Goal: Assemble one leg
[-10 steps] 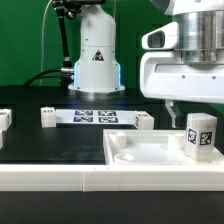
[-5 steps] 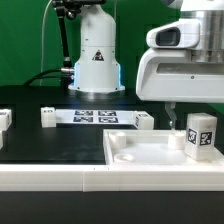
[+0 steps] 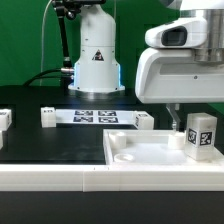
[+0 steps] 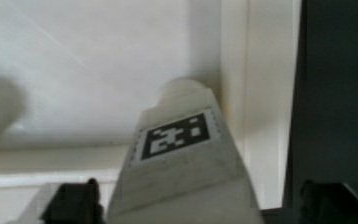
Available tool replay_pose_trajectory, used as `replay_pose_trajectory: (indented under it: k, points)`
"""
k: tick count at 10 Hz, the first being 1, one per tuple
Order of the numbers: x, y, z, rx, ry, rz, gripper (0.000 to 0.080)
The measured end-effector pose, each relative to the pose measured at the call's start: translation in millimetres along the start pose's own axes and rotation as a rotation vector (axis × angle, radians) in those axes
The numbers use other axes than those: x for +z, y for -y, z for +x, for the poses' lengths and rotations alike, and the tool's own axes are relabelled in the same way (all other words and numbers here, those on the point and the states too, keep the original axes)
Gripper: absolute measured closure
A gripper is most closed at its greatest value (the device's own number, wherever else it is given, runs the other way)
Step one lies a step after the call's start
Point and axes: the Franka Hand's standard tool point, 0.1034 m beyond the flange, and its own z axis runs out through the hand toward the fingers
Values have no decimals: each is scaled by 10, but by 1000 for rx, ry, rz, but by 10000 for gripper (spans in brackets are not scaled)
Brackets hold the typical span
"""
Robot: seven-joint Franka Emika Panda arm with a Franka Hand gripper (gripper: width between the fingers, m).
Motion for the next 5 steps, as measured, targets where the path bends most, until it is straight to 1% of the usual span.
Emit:
replay_pose_trajectory:
  k: [1,2,3,5]
  points:
    - [0,0,0,0,0,0,393]
    - [0,-2,1,0,0,0,393]
    - [0,-3,0,0,0,0,509]
    - [0,-3,1,27,0,0,509]
